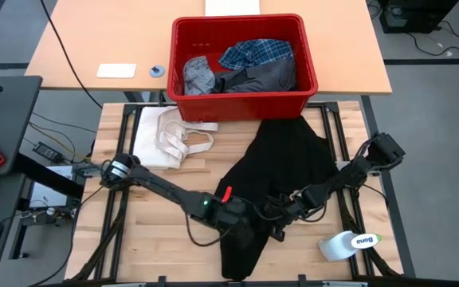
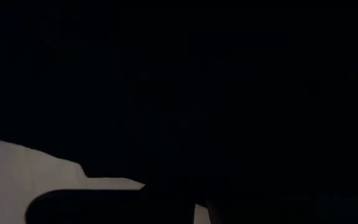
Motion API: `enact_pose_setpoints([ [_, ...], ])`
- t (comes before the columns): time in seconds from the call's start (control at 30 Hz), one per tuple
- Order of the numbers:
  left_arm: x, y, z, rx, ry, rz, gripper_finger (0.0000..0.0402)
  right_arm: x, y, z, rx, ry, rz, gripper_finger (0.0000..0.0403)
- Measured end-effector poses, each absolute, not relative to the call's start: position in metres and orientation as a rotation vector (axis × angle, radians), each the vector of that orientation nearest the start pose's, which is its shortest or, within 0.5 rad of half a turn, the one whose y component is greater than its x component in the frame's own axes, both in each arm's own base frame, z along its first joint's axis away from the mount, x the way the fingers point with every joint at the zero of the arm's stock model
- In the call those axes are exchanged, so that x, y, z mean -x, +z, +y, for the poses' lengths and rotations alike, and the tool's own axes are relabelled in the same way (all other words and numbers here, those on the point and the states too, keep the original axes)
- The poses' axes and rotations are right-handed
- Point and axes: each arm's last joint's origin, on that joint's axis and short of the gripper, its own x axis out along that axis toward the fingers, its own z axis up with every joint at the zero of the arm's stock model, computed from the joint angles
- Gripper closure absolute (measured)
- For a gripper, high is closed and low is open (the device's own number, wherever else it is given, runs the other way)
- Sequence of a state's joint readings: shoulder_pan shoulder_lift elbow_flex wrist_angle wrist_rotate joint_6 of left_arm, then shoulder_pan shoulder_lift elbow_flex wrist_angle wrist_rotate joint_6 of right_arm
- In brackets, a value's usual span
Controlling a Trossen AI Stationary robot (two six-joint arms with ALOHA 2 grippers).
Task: Fold Laundry from Bin
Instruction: Fold the black shirt
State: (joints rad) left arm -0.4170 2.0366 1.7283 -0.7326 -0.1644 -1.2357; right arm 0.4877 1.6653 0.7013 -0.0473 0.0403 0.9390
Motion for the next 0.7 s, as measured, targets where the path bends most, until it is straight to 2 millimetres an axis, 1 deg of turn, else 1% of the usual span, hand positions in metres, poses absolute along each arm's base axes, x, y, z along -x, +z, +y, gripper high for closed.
enact_pose_setpoints([
  [0.13, -0.385, 0.244, -0.187, 0.829, 0.595, 0.866, 0.0387, -0.252, 0.118, 0.132, -0.602, -0.094, 1.078, 0.0373],
  [0.3, -0.360, 0.239, -0.206, 0.896, 0.798, 0.806, 0.0387, -0.251, 0.119, 0.132, -0.615, -0.097, 1.081, 0.0375],
  [0.43, -0.337, 0.234, -0.219, 0.920, 0.964, 0.700, 0.0387, -0.251, 0.121, 0.133, -0.601, -0.083, 1.079, 0.0386],
  [0.5, -0.325, 0.235, -0.223, 0.925, 1.039, 0.641, 0.0387, -0.252, 0.123, 0.134, -0.590, -0.070, 1.076, 0.0392],
  [0.57, -0.316, 0.234, -0.225, 0.896, 1.081, 0.636, 0.0387, -0.253, 0.125, 0.135, -0.593, -0.063, 1.068, 0.0395],
  [0.7, -0.311, 0.234, -0.221, 0.823, 1.117, 0.673, 0.0387, -0.254, 0.125, 0.134, -0.598, -0.063, 1.063, 0.0388],
])
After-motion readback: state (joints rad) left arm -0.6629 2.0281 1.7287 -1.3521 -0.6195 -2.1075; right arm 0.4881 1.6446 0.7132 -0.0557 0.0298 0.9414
